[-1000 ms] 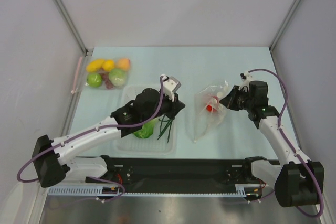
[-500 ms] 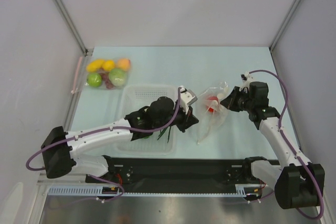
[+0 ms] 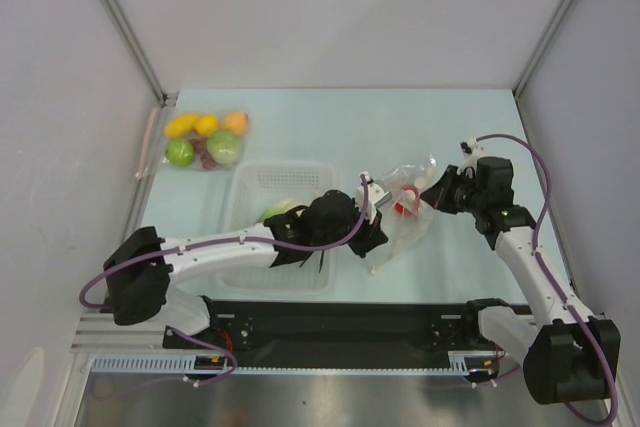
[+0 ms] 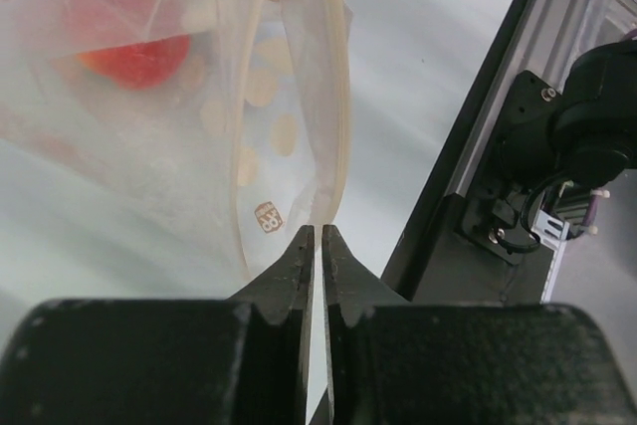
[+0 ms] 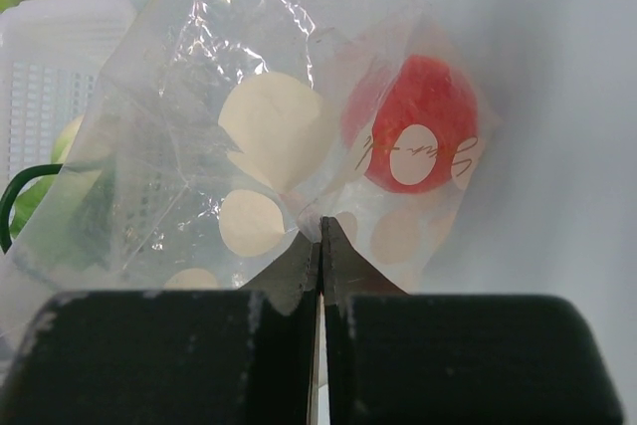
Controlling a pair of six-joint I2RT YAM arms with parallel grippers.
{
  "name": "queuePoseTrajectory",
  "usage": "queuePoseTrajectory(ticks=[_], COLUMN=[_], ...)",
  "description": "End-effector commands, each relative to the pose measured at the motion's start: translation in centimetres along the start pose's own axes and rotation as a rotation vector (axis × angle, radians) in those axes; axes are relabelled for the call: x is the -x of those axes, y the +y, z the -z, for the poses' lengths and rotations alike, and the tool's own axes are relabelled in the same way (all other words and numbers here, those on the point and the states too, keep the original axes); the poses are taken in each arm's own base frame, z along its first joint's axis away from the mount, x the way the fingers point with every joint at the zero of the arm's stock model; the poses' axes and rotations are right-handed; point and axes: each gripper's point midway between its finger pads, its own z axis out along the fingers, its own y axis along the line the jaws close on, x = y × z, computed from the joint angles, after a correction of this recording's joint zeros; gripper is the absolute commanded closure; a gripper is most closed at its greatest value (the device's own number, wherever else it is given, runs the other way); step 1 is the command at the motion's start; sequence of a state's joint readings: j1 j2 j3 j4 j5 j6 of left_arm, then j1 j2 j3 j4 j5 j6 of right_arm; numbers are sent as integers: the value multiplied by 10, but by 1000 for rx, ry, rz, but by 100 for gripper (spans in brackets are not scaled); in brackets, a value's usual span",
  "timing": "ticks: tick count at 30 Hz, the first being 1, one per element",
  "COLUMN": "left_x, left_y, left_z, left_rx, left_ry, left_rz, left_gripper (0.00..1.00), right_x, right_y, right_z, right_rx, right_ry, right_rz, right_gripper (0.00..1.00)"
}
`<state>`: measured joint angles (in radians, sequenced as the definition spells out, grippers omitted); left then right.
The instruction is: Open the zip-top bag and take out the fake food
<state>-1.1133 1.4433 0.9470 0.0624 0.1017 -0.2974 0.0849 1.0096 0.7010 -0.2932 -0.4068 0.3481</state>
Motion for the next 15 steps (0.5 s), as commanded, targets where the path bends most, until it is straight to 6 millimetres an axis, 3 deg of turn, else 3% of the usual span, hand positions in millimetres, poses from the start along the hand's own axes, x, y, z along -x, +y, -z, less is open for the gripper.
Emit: queuePoseTrajectory(ticks=[1,8,12,15], left_x=[39,28,28,34], left_y=[-7,37,44,37], left_z=[-5,-17,-22,-29], left_rx=[6,226,257,219], left_ry=[-115,-110,-114,-129], left_rz=[5,20,6,-3], left_gripper=[89,81,78,75], right_x=[-2,-15,-19,-21], right_y=[0,-2,0,3], right_z=[4,6,7,8], right_rx=[0,4,17,33], right_ry=[-12,13,21,32], right_rz=[-11,-19,-20,-28], right_gripper=[100,100,100,100])
